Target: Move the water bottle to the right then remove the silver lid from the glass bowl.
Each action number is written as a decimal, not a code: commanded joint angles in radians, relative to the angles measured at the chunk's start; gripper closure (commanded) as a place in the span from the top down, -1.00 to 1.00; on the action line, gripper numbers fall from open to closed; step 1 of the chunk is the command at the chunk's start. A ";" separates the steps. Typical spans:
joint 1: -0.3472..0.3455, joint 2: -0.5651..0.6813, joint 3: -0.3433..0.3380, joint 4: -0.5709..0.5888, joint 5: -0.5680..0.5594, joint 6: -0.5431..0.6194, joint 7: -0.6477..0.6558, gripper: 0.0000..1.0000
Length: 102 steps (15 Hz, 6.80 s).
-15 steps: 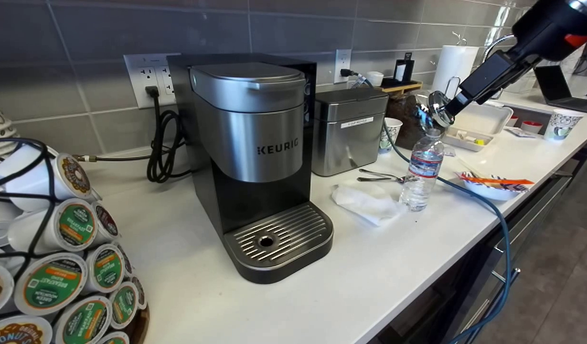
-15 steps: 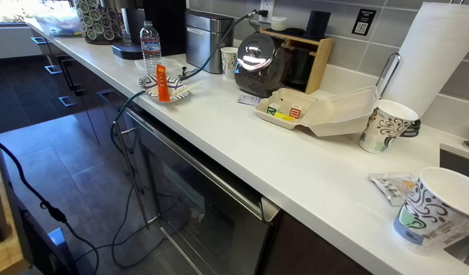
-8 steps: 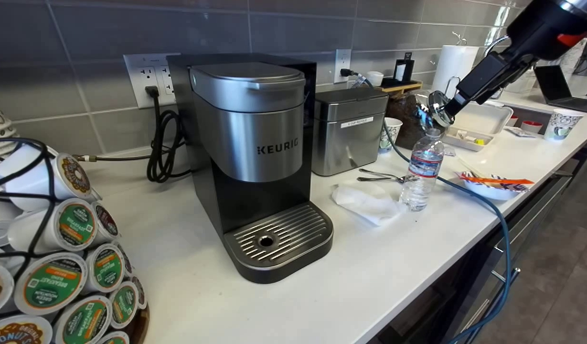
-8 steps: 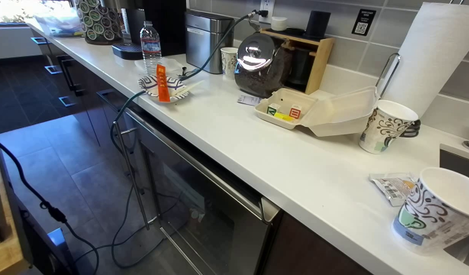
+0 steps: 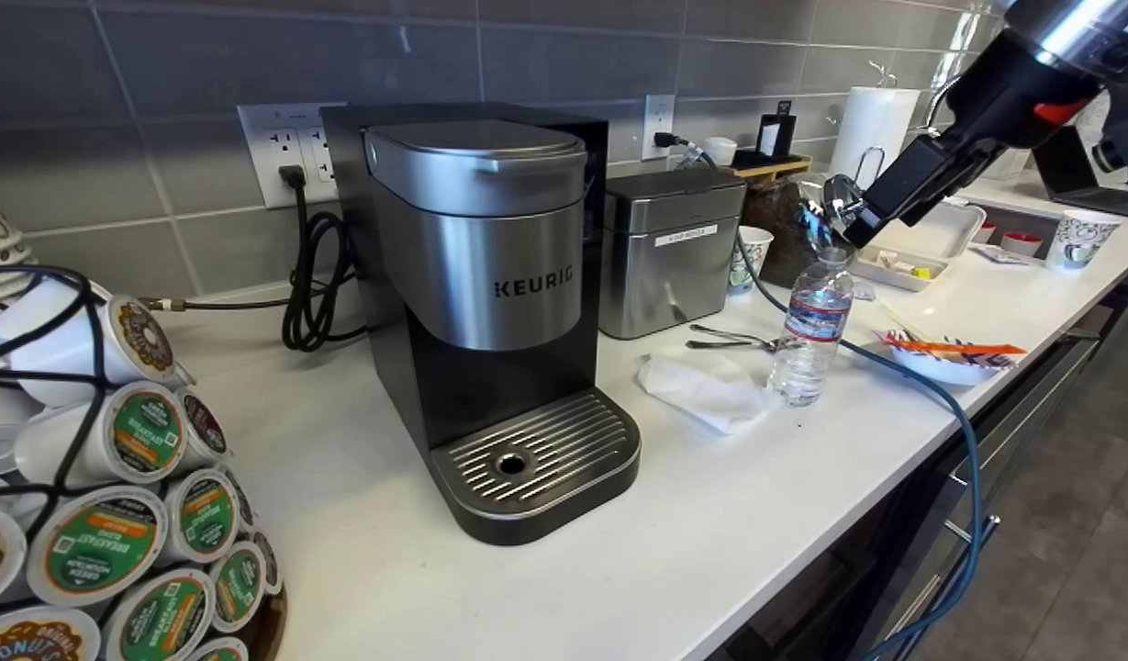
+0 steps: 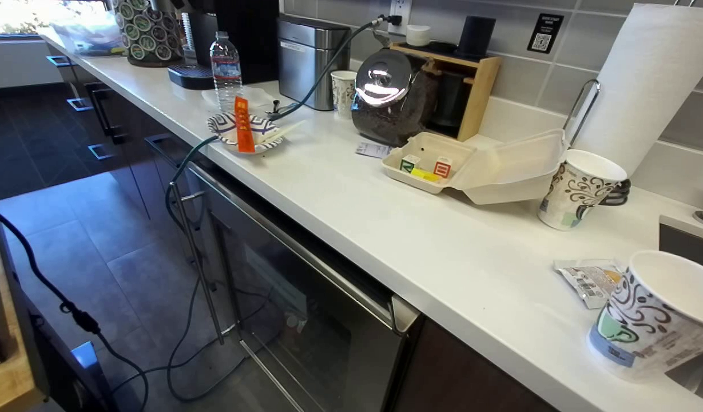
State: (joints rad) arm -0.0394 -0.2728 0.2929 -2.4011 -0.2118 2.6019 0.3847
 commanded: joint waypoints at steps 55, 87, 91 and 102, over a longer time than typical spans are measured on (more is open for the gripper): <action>-0.062 0.089 -0.294 0.277 -0.102 -0.260 -0.040 -0.37; -0.396 0.849 -0.634 1.192 0.292 -0.786 0.146 -0.84; -0.409 0.948 -0.664 1.386 0.273 -0.785 0.290 -0.84; -0.406 1.011 -0.657 1.416 0.276 -0.781 0.309 -0.84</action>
State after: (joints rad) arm -0.4425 0.6846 -0.3603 -1.0560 0.0660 1.8489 0.6594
